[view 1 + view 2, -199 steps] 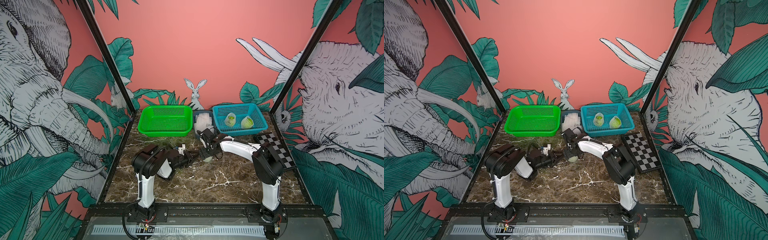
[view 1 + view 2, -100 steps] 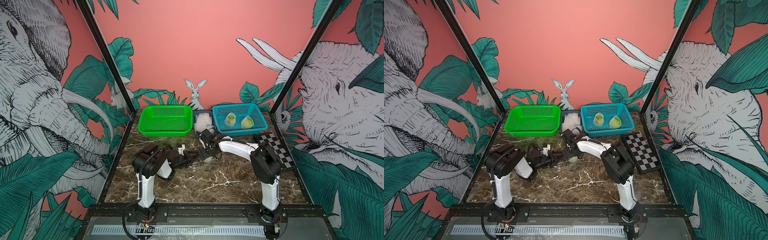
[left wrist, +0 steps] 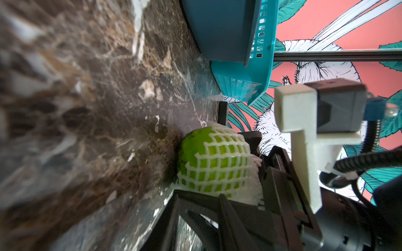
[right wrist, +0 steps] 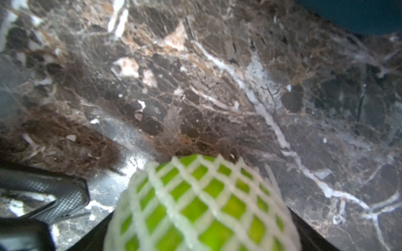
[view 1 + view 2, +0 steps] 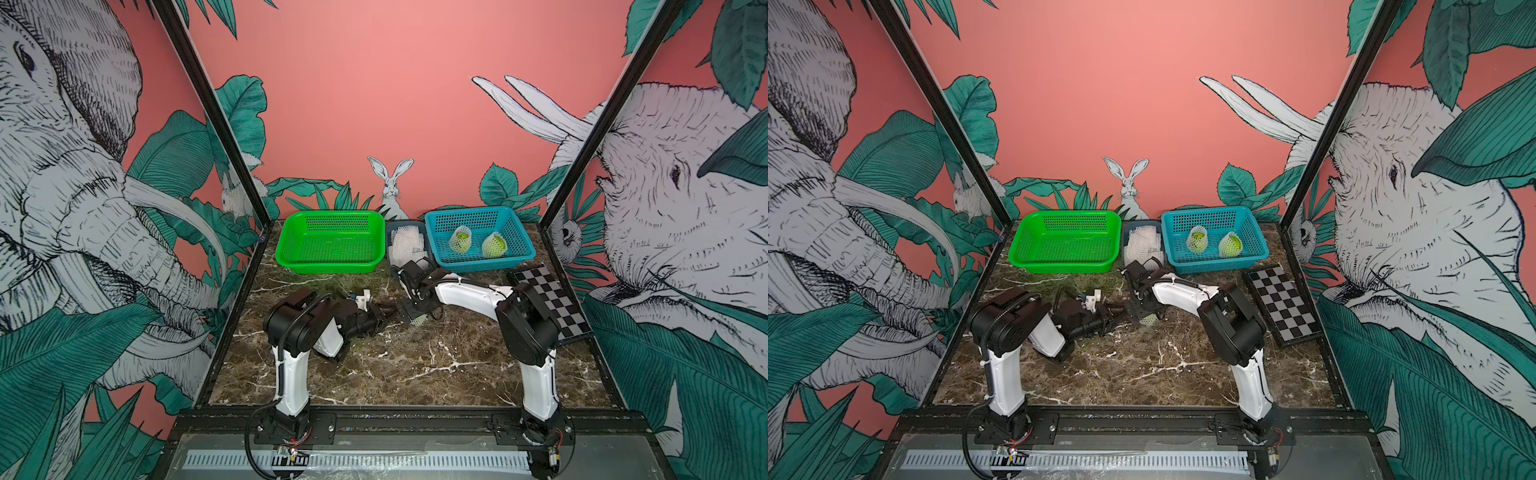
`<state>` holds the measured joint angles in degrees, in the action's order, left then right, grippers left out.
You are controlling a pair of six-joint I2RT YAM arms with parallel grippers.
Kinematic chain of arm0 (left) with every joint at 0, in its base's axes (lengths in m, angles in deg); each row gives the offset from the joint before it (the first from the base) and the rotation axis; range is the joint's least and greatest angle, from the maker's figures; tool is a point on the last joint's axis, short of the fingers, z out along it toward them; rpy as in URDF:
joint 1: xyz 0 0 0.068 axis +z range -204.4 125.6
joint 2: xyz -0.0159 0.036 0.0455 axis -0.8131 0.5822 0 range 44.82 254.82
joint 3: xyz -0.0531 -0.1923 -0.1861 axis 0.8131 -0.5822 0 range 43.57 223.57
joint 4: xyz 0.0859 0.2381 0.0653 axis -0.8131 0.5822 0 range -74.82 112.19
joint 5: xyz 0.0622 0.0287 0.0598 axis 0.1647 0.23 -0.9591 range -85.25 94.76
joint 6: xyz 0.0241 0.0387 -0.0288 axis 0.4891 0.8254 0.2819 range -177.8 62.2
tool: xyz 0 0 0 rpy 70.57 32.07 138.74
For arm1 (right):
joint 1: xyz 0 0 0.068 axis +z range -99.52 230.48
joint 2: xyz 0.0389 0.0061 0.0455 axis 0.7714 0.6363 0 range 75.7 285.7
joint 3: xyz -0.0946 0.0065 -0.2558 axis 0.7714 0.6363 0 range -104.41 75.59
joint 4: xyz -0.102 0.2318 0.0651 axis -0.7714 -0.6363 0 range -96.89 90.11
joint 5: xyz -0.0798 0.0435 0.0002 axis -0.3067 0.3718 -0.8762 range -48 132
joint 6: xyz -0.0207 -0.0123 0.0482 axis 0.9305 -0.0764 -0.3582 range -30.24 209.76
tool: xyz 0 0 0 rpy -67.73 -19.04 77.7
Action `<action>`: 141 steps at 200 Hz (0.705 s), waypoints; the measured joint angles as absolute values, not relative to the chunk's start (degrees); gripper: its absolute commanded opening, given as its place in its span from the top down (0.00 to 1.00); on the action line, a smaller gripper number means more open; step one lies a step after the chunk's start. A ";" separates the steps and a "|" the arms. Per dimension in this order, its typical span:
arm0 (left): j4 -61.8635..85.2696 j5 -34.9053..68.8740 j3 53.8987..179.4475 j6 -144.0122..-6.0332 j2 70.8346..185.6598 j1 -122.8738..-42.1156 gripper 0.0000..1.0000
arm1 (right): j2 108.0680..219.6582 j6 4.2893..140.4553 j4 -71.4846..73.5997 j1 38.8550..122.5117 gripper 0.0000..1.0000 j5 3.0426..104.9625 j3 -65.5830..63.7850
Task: Sleeve custard apples in foam nets
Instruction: Put on the foam net on the custard apple.
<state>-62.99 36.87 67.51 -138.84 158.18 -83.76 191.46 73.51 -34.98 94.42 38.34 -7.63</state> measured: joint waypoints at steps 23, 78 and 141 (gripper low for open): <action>-62.99 36.96 67.51 -138.84 158.18 -83.76 0.68 | 190.55 73.53 -35.49 94.42 0.01 37.75 -7.63; -63.12 37.07 67.51 -138.84 158.18 -83.78 0.68 | 186.59 73.53 -36.62 94.42 0.01 37.66 -7.74; -63.16 37.09 67.51 -138.84 158.18 -83.78 0.68 | 185.61 73.16 -36.93 94.42 0.01 38.19 -8.37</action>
<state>-63.16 37.09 67.51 -138.84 158.18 -83.78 185.61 73.16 -36.93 94.42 38.19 -8.37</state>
